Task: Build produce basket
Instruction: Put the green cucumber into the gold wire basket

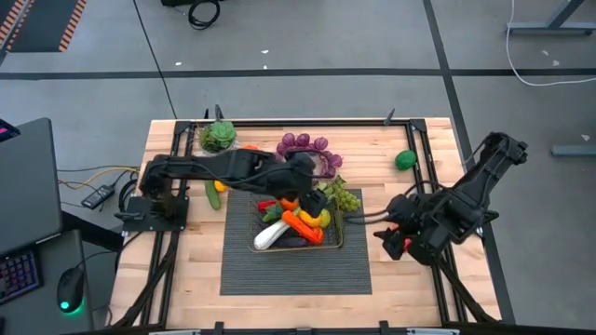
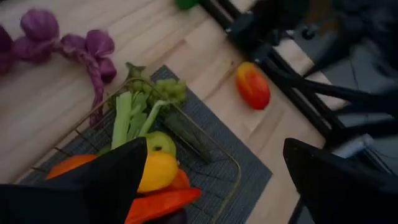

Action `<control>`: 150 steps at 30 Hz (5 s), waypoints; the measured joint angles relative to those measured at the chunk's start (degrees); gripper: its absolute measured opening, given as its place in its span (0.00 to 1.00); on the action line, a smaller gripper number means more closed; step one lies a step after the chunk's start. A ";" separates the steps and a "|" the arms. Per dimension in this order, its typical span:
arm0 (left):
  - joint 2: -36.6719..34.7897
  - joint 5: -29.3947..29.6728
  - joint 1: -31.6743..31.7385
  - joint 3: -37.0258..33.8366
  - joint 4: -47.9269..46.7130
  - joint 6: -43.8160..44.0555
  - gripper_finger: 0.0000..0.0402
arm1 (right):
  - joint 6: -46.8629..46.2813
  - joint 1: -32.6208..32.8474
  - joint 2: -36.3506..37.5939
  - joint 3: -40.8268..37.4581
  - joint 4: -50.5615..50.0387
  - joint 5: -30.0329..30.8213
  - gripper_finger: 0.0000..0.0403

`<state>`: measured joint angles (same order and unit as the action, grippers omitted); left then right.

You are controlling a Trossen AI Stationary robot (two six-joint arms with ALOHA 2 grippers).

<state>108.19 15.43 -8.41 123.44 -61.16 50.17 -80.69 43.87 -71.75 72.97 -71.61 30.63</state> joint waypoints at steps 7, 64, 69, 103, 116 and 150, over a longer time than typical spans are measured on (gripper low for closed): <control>-3.89 0.98 -0.44 0.00 -1.20 -6.83 0.91 | 5.73 -4.46 0.13 0.00 1.31 -0.10 0.66; -52.16 2.75 12.20 -65.79 -9.34 24.75 0.72 | 41.40 -50.51 0.13 0.04 41.14 -29.06 0.66; -49.72 0.04 14.69 -65.79 -11.35 25.75 0.72 | 46.85 -54.30 0.13 0.04 42.60 -33.97 0.66; -31.07 -14.39 34.62 -66.65 -9.58 13.69 0.72 | 61.82 -69.60 0.13 0.04 45.35 -48.36 0.66; -30.63 -19.51 34.28 -78.49 -1.76 12.12 0.72 | 61.19 -69.59 0.13 0.04 44.48 -46.65 0.66; -30.59 -22.91 33.51 -89.77 7.23 13.62 0.48 | 52.29 -68.49 0.13 0.04 44.52 -46.33 0.66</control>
<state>77.60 -7.48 25.10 33.67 -53.93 63.79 -28.40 -24.62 -71.61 73.01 -27.09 -15.70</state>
